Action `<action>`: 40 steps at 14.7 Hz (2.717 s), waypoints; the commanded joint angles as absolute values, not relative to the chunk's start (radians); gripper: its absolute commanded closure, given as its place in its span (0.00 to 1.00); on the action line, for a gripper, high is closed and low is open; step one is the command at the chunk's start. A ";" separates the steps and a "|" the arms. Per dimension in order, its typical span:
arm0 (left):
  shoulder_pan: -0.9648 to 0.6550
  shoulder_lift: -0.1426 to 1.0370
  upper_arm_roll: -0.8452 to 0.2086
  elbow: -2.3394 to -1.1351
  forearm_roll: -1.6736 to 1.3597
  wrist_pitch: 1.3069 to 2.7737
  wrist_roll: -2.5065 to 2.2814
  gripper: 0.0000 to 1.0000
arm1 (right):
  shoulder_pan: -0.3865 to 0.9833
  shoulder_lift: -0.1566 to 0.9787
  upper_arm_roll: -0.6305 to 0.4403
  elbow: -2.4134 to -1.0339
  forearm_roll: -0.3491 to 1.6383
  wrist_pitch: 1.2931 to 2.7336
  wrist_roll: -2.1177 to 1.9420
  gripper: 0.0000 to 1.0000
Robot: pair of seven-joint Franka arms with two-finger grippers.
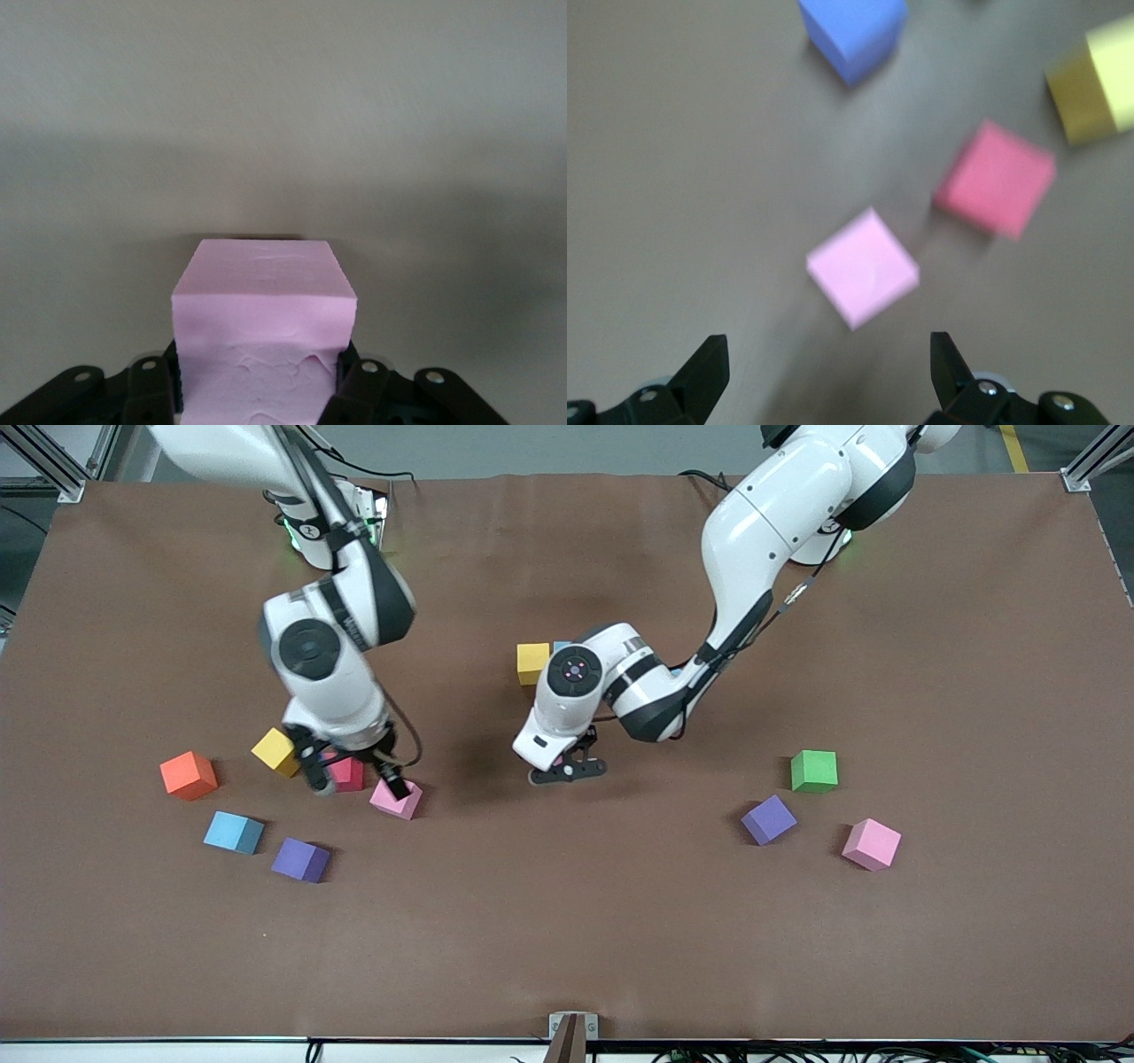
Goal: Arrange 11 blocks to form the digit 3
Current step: 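Grasp the second pink cube with the right gripper, then place the pink cube below the yellow cube with the left gripper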
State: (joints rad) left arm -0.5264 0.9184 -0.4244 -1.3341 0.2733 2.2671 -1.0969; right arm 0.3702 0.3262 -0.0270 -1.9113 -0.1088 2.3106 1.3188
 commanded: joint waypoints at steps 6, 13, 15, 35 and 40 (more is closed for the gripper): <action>-0.591 0.813 -0.420 -1.466 0.293 2.223 -1.167 0.53 | 0.291 0.468 -0.005 -1.859 -0.121 2.456 0.848 0.00; -0.603 0.811 -0.425 -1.503 0.293 2.273 -1.172 0.53 | 0.314 0.494 0.003 -1.862 -0.123 2.415 0.784 0.00; -0.603 0.811 -0.425 -1.522 0.293 2.308 -1.170 0.53 | 0.318 0.503 0.003 -1.861 -0.124 2.413 0.781 0.00; -0.601 0.799 -0.446 -1.597 0.293 2.358 -1.167 0.52 | 0.339 0.555 0.003 -1.870 -0.126 2.411 0.710 0.00; -0.601 0.798 -0.457 -1.598 0.293 2.356 -1.163 0.52 | 0.339 0.586 0.003 -1.861 -0.126 2.422 0.707 0.00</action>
State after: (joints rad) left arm -0.6040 0.8307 -0.4490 -1.5574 0.2734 2.3514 -1.1522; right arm 0.3511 0.5693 -0.0042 -1.8701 -0.1098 2.4137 0.7162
